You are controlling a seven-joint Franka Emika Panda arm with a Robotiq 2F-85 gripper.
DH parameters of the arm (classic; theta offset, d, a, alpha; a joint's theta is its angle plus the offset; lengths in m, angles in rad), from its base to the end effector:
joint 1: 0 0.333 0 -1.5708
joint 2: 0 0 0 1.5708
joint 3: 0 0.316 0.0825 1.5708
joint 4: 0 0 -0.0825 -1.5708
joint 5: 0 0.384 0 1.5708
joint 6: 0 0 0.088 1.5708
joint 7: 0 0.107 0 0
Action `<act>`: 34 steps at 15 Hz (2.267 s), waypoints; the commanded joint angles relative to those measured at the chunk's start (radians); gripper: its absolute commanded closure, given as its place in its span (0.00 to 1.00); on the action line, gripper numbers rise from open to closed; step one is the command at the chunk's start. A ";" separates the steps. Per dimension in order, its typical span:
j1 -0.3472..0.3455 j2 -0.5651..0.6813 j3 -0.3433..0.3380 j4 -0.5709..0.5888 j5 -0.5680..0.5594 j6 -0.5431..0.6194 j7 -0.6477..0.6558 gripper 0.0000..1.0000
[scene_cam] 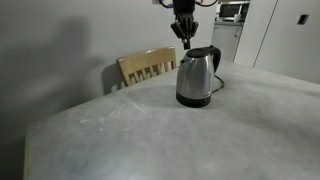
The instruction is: Close the kettle lid
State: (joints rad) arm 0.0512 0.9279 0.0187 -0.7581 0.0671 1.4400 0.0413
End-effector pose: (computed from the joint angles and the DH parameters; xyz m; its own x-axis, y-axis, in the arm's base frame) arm 0.7507 0.0543 0.3695 0.9687 0.0317 -0.2462 0.0145 -0.9973 -0.0714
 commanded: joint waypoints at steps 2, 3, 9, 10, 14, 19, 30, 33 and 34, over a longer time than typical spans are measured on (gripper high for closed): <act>0.052 -0.033 -0.022 0.028 -0.057 -0.041 0.063 1.00; 0.060 -0.036 -0.023 0.036 -0.068 -0.050 0.072 1.00; 0.081 -0.046 -0.022 0.077 -0.105 -0.109 0.088 1.00; 0.080 -0.044 -0.020 0.083 -0.104 -0.118 0.086 1.00; 0.074 -0.037 -0.007 0.101 -0.089 -0.166 0.062 0.67; 0.061 -0.022 0.025 0.120 -0.052 -0.256 -0.008 0.31; 0.049 -0.004 0.054 0.143 0.045 -0.379 -0.051 0.00; 0.065 -0.027 0.035 0.101 0.061 -0.367 -0.039 0.00; 0.060 -0.026 0.041 0.102 0.076 -0.384 -0.041 0.00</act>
State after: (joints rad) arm 0.1106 0.9018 0.0596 -0.6565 0.1432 1.0553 0.0001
